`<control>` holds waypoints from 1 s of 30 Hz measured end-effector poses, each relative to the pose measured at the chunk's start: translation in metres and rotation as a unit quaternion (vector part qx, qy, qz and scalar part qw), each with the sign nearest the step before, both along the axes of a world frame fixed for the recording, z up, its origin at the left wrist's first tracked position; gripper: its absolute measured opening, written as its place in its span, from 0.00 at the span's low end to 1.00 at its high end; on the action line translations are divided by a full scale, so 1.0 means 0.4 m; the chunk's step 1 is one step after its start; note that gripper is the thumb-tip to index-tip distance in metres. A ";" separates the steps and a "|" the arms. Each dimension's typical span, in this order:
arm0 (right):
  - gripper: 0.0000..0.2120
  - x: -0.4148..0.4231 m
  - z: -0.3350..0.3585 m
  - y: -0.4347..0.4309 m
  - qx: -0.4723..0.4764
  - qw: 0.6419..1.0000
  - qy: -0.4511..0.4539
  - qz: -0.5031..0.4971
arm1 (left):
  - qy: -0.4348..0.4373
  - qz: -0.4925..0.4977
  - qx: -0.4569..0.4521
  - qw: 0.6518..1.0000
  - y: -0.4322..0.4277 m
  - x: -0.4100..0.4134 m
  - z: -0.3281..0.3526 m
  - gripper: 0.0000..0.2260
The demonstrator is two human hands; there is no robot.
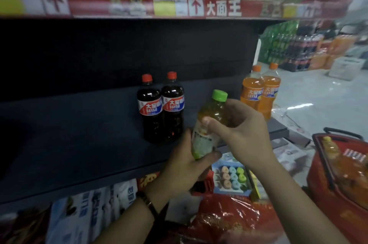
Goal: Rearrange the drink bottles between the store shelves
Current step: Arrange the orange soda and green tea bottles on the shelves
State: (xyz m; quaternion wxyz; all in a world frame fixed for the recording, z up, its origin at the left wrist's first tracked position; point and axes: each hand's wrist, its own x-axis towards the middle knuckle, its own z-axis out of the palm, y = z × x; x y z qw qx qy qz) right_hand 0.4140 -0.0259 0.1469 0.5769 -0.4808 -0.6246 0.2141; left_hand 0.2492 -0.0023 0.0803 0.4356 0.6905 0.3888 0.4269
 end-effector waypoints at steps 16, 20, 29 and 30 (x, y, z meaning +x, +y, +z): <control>0.26 -0.475 0.368 -0.172 0.044 0.941 -0.047 0.332 | -0.138 0.249 0.141 0.948 -0.334 -0.523 0.500 0.17; 0.26 -0.638 0.486 -0.185 0.069 0.925 -0.112 0.357 | -0.150 0.316 0.164 0.922 -0.364 -0.702 0.648 0.19; 0.21 -0.921 0.734 -0.038 0.154 0.889 -0.324 0.284 | -0.032 0.527 0.286 0.800 -0.165 -1.044 0.870 0.16; 0.22 -0.942 0.754 -0.013 0.147 0.884 -0.344 0.280 | -0.012 0.547 0.284 0.788 -0.124 -1.066 0.882 0.18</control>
